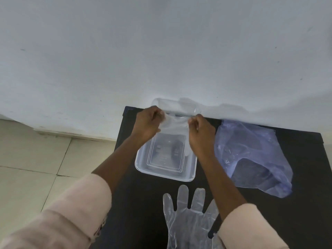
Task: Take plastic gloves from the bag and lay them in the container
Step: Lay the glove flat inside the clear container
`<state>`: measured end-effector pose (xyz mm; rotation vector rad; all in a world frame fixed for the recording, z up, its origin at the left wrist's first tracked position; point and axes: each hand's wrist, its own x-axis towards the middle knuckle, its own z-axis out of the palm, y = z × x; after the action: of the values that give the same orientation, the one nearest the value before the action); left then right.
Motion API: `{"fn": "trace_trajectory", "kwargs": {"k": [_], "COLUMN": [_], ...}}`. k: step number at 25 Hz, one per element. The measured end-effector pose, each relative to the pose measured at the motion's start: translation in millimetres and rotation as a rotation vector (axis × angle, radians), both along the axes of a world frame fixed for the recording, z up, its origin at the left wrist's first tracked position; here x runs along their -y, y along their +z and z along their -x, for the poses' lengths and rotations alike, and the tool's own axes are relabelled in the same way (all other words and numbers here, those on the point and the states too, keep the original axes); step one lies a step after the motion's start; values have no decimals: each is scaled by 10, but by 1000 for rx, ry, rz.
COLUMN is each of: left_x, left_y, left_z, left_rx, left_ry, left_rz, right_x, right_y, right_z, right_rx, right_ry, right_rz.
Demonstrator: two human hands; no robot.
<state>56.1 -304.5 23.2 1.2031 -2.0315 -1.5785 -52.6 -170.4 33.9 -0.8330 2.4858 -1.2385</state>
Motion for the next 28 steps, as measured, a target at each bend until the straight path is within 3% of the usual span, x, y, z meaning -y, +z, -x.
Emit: {"fn": "trace_trajectory", "kwargs": {"k": [4, 7, 10, 15, 17, 19, 21, 24, 28], "left_x": [203, 309, 397, 257, 86, -46, -103, -121, -205], "left_y": [336, 531, 817, 1319, 1223, 834, 334, -109, -219], "left_z": [300, 441, 540, 374, 179, -33, -184, -274, -277], "left_rx": [-200, -271, -327, -574, -638, -557, -351, -35, 125], "left_ry": [141, 150, 144, 104, 73, 20, -73, -248, -425], "left_rz": [-313, -333, -213, 99, 130, 47, -9, 142, 343], "right_x": [307, 443, 549, 376, 196, 37, -80, -181, -207], "right_y": [305, 521, 771, 1194, 1063, 682, 234, -193, -356], "right_z": [399, 548, 609, 395, 197, 34, -106, -237, -322], "right_rx": [418, 537, 389, -158, -258, -203, -76, -13, -50], "right_ry": [-137, -128, -71, 42, 60, 113, 139, 148, 159], "right_rz": [198, 280, 322, 603, 638, 545, 361, 179, -92]}}
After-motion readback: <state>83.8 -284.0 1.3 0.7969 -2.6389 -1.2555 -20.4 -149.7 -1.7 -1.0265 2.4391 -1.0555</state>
